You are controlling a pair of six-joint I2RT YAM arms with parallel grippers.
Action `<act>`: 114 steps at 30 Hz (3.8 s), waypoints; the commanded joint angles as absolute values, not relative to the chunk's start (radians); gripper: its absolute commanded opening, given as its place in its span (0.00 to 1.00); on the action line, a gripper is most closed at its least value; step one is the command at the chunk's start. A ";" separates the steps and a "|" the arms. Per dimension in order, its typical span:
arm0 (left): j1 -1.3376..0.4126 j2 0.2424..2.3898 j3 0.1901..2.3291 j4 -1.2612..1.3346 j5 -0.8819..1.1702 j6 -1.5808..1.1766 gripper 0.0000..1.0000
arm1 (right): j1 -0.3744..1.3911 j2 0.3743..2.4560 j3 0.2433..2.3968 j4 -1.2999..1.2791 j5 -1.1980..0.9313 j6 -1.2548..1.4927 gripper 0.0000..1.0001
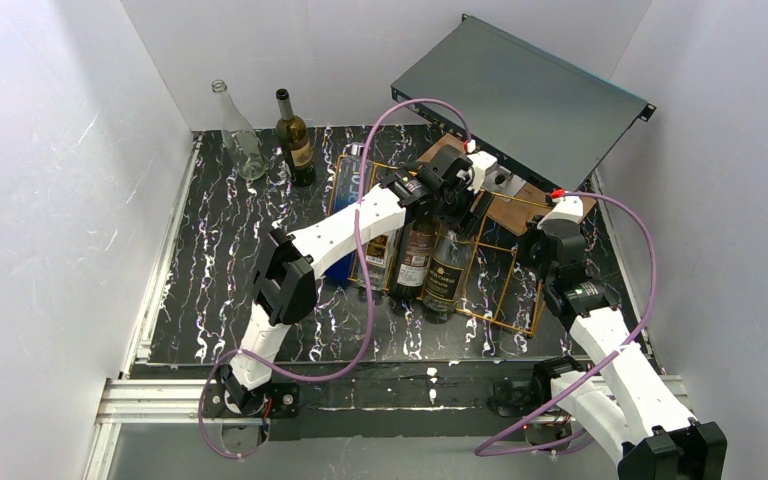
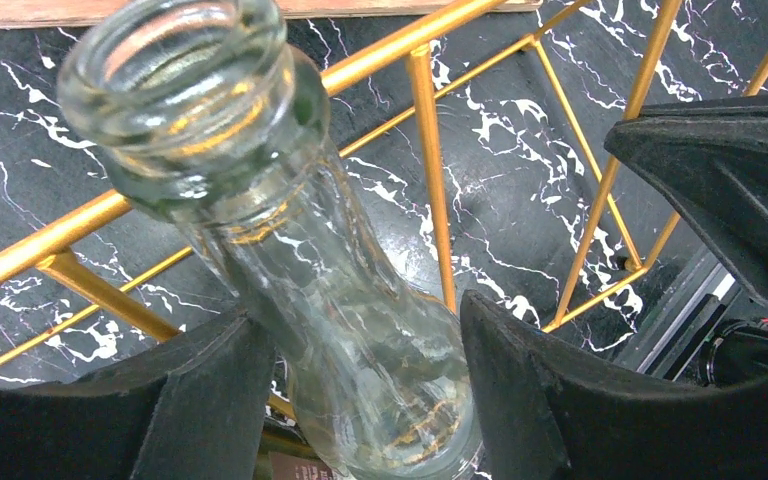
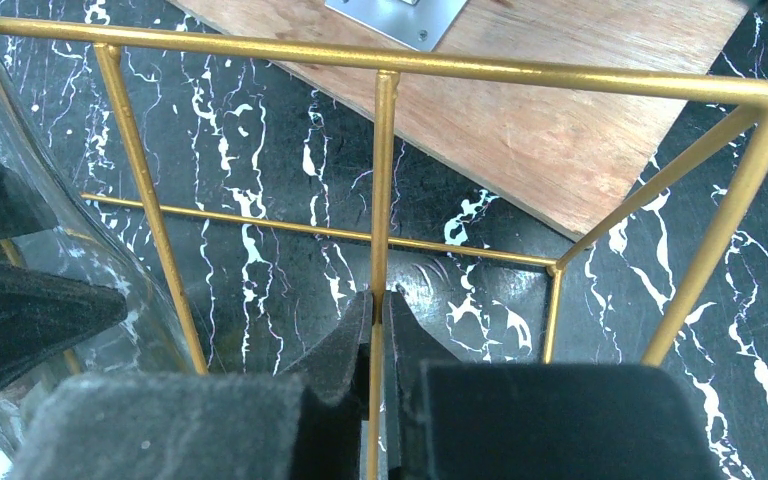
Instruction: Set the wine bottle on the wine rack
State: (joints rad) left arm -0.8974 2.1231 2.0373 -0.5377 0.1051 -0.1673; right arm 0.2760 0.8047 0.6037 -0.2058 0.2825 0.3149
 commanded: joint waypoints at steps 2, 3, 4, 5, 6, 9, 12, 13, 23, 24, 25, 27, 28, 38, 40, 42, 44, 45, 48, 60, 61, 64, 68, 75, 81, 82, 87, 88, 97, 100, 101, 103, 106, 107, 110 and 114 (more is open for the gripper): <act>-0.891 2.071 2.052 -0.595 0.126 -0.171 0.66 | 0.295 0.820 0.560 -0.283 0.167 0.329 0.01; -0.890 2.063 2.055 -0.595 0.126 -0.174 0.67 | 0.294 0.822 0.560 -0.282 0.168 0.328 0.01; -0.891 2.054 2.057 -0.595 0.125 -0.178 0.68 | 0.294 0.821 0.561 -0.282 0.170 0.328 0.01; -0.891 2.045 2.059 -0.596 0.124 -0.179 0.69 | 0.295 0.822 0.561 -0.282 0.171 0.328 0.01; -0.890 2.036 2.063 -0.598 0.125 -0.179 0.69 | 0.294 0.822 0.561 -0.282 0.172 0.327 0.01; -0.890 2.007 2.070 -0.602 0.128 -0.177 0.72 | 0.294 0.821 0.560 -0.281 0.172 0.327 0.01; -0.889 1.977 2.082 -0.612 0.134 -0.173 0.74 | 0.294 0.824 0.554 -0.273 0.172 0.325 0.01; -0.888 1.969 2.087 -0.617 0.136 -0.173 0.75 | 0.294 0.826 0.551 -0.269 0.174 0.323 0.01; -0.877 1.761 2.006 -0.625 0.175 -0.208 0.77 | 0.296 0.820 0.547 -0.267 0.168 0.326 0.01; -0.875 1.727 1.977 -0.618 0.167 -0.210 0.77 | 0.296 0.818 0.547 -0.270 0.165 0.329 0.01; -0.873 1.689 1.940 -0.608 0.157 -0.214 0.77 | 0.296 0.816 0.548 -0.275 0.163 0.335 0.01; -0.865 1.611 1.866 -0.584 0.140 -0.223 0.78 | 0.297 0.812 0.556 -0.290 0.162 0.350 0.01; -0.861 1.569 1.827 -0.570 0.131 -0.230 0.79 | 0.297 0.811 0.560 -0.301 0.161 0.359 0.01; -0.832 1.255 1.547 -0.507 -0.001 -0.237 0.84 | 0.298 0.752 0.549 -0.360 0.123 0.443 0.01; -0.828 1.219 1.525 -0.521 -0.038 -0.230 0.84 | 0.298 0.745 0.548 -0.365 0.120 0.448 0.01; -0.825 1.186 1.509 -0.541 -0.054 -0.221 0.85 | 0.298 0.743 0.563 -0.379 0.134 0.449 0.01; -0.822 1.158 1.492 -0.551 -0.071 -0.216 0.85 | 0.298 0.740 0.567 -0.380 0.138 0.452 0.01; -0.822 1.144 1.482 -0.556 -0.080 -0.216 0.85 | 0.298 0.739 0.567 -0.380 0.139 0.455 0.01; -0.817 1.104 1.452 -0.575 -0.122 -0.208 0.86 | 0.298 0.747 0.583 -0.405 0.156 0.462 0.05; -0.562 1.016 1.387 -0.630 -0.228 -0.196 0.92 | 0.298 0.759 0.578 -0.385 0.215 0.448 0.51; -0.533 1.022 1.383 -0.615 -0.239 -0.192 0.93 | 0.297 0.758 0.578 -0.385 0.214 0.447 0.52; -0.443 1.056 1.372 -0.551 -0.245 -0.201 0.95 | 0.298 0.756 0.575 -0.375 0.215 0.444 0.56; -0.348 1.133 1.354 -0.411 -0.233 -0.237 0.98 | 0.298 0.749 0.584 -0.389 0.201 0.439 0.65; -0.269 1.346 1.401 -0.176 -0.245 -0.220 0.98 | 0.298 0.736 0.583 -0.378 0.179 0.434 0.74; -0.246 1.538 1.493 -0.052 -0.301 -0.200 0.98 | 0.298 0.725 0.578 -0.384 0.178 0.442 0.75; -0.244 1.567 1.507 -0.037 -0.307 -0.183 0.98 | 0.298 0.723 0.579 -0.385 0.178 0.442 0.75; -0.229 1.674 1.562 0.049 -0.341 -0.086 0.98 | 0.298 0.716 0.585 -0.393 0.177 0.443 0.76; -0.223 1.693 1.584 0.050 -0.342 -0.077 0.98 | 0.298 0.715 0.584 -0.394 0.177 0.445 0.76; -0.199 1.894 1.775 0.041 -0.296 -0.067 0.97 | 0.298 0.719 0.591 -0.402 0.176 0.446 0.77; -0.199 1.947 1.835 0.029 -0.321 -0.061 0.94 | 0.298 0.722 0.596 -0.406 0.177 0.447 0.77; -0.199 1.957 1.848 0.024 -0.341 -0.062 0.90 | 0.298 0.723 0.597 -0.407 0.176 0.446 0.77; -0.199 1.972 1.856 0.019 -0.360 -0.066 0.78 | 0.298 0.723 0.598 -0.408 0.174 0.446 0.77; -0.199 1.981 1.844 0.038 -0.350 -0.063 0.74 | 0.298 0.723 0.594 -0.405 0.174 0.448 0.77; -0.199 1.985 1.841 0.039 -0.352 -0.062 0.74 | 0.298 0.725 0.594 -0.405 0.176 0.449 0.77; -0.199 1.994 1.839 0.042 -0.367 -0.053 0.70 | 0.298 0.728 0.595 -0.405 0.176 0.447 0.77; -0.199 2.004 1.846 0.047 -0.363 -0.035 0.57 | 0.298 0.732 0.594 -0.408 0.169 0.448 0.77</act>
State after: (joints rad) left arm -0.1993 2.0094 1.8145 0.0231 -0.3336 -0.0586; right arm 0.2951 0.7303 0.5774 -0.4171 0.1799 0.4454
